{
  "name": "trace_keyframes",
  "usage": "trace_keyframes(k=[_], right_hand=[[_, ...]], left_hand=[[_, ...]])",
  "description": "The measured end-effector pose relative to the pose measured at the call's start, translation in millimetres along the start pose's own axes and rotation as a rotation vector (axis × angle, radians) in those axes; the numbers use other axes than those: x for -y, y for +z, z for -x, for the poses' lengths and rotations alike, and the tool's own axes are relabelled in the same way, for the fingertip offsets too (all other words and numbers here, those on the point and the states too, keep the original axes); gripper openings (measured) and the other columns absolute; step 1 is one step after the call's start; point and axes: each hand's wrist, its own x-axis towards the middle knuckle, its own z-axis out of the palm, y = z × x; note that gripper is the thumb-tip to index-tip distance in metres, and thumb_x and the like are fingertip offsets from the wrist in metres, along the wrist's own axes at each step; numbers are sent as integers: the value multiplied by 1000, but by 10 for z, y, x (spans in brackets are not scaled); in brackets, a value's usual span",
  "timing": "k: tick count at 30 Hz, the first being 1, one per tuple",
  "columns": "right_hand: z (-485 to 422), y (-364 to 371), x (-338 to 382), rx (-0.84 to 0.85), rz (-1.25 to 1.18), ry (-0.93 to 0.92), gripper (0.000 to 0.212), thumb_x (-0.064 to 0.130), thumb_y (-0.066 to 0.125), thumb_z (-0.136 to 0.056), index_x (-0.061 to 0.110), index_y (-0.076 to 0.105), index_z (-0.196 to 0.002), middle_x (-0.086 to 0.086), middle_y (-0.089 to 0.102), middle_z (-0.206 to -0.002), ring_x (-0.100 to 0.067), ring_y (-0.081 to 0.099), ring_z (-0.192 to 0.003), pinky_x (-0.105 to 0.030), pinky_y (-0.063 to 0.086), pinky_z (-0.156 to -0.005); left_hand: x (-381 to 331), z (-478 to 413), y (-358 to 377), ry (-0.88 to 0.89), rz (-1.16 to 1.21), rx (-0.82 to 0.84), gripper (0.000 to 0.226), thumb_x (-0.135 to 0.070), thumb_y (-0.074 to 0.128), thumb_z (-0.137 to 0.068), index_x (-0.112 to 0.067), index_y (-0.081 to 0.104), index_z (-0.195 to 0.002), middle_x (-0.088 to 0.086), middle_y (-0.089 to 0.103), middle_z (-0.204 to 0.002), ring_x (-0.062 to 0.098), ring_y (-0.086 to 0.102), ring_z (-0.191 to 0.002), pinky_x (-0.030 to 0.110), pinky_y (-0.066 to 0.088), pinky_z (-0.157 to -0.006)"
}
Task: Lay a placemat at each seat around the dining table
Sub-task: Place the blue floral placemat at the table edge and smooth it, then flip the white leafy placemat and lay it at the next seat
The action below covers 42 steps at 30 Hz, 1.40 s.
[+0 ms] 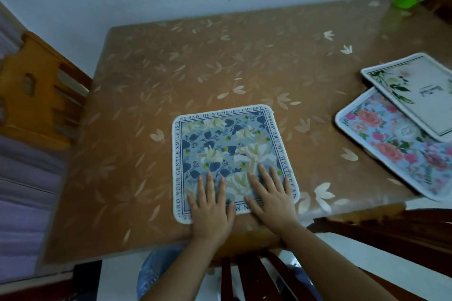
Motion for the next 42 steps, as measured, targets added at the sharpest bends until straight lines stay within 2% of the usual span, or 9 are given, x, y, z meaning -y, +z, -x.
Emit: trace_keyframes(k=[3,6,9,14,18,23,30,35,42], right_hand=[[115,-97,-20,35,-62,-77,60,52,41,-89,32,20,-141,1,14,-153,-23,0,-141,-45,0,-114],[179,-332,-133,22,-84,-96,57,42,47,-87,29,26,-139,1,29,-149,-19,16,-140,-41,18,-112],[243,-634,-334,-61,-48,-87,54,39,49,-86,26,32,-136,-3,35,-146,-21,24,-137,-44,25,-109],[346,-1163,-777,-135,22,-89,51,37,49,-87,24,34,-134,-3,35,-146,-23,24,-137,-48,23,-109],[488,-1539,-1169,-174,47,-129,51,35,50,-87,23,35,-135,-3,36,-145,-20,27,-136,-43,27,-108],[697,-1896,-1718,-214,24,-111,48,33,52,-87,21,40,-133,-4,42,-142,-22,34,-132,-40,30,-107],[849,-2209,-2204,-262,6,-46,47,30,60,-83,15,48,-126,-11,52,-133,-29,45,-125,-47,39,-100],[1041,-2263,-2388,-324,9,4,49,30,62,-82,15,48,-126,-10,51,-133,-31,44,-125,-49,38,-100],[1339,-2359,-2595,-337,-7,101,49,31,57,-85,18,43,-130,-7,45,-139,-27,38,-128,-46,35,-102]], left_hand=[[-128,23,12,23,65,30,58,-46,24,-92,-20,16,-143,7,7,-154,29,-2,-140,53,8,-111],[-374,-7,-115,50,202,-53,50,-34,36,-93,-16,29,-138,4,24,-150,19,9,-139,42,8,-114],[-670,-22,-301,67,265,-159,45,-31,42,-92,-15,38,-134,4,34,-146,20,19,-137,43,12,-112],[-1314,48,-583,206,211,-356,34,-17,59,-82,-7,60,-114,15,57,-125,32,47,-122,54,33,-101],[-1896,170,-744,273,220,-448,37,-25,41,-83,-11,65,-107,11,63,-117,29,54,-115,52,41,-94],[-2531,179,-799,305,216,-444,40,-30,36,-85,-14,60,-113,7,61,-122,26,50,-120,52,39,-97],[-3028,158,-812,304,205,-474,39,-31,37,-86,-17,57,-116,4,59,-124,24,48,-122,50,36,-99],[-3267,204,-851,364,218,-499,34,-26,47,-82,-12,62,-109,8,63,-117,27,54,-115,53,42,-93],[-3498,350,-740,428,254,-451,36,-26,46,-86,-9,57,-116,12,58,-125,29,45,-123,54,31,-102]])
